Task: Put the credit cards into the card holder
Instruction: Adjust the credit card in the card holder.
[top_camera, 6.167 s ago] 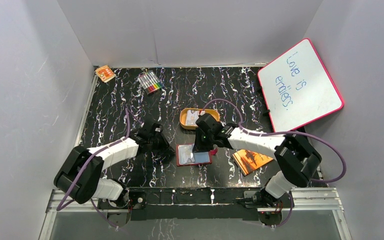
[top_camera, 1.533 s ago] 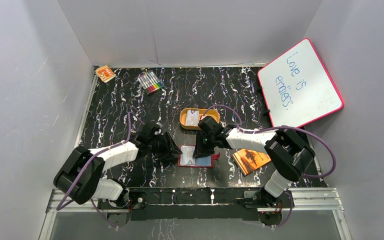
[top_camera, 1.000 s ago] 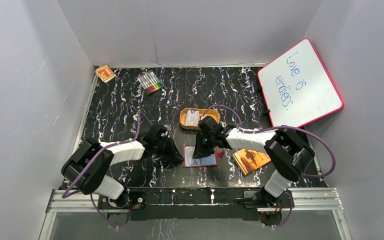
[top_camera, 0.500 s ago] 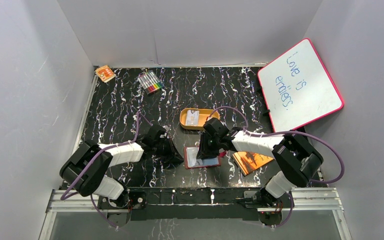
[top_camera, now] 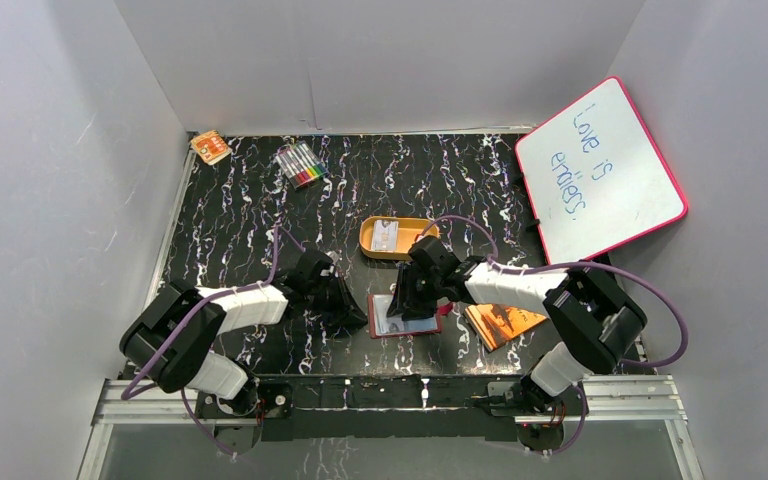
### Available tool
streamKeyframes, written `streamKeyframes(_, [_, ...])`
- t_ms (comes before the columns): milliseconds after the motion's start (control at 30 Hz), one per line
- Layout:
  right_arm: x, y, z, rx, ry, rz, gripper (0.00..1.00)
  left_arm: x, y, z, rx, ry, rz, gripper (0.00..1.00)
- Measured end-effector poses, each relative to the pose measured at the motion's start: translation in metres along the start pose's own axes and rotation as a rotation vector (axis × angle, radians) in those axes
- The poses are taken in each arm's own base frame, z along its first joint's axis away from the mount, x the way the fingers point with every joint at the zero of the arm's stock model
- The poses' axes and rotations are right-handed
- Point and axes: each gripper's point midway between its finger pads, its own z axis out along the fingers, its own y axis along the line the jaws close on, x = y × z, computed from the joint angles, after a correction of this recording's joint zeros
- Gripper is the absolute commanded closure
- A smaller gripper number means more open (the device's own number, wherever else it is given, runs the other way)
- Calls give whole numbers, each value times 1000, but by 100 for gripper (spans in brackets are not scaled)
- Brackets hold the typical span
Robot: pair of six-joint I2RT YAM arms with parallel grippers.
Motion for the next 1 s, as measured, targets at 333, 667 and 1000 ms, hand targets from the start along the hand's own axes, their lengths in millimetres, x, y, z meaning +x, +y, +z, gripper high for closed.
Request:
streamKeyframes(333, [3, 6, 4, -40, 29, 34, 50, 6, -6, 5, 12, 18, 20, 100])
streamKeyframes(667, [1, 4, 2, -28, 15, 38, 50, 7, -7, 5, 11, 14, 24, 100])
streamKeyframes(1000, [-5, 1, -12, 6, -33, 12, 50, 6, -2, 0, -31, -23, 25, 100])
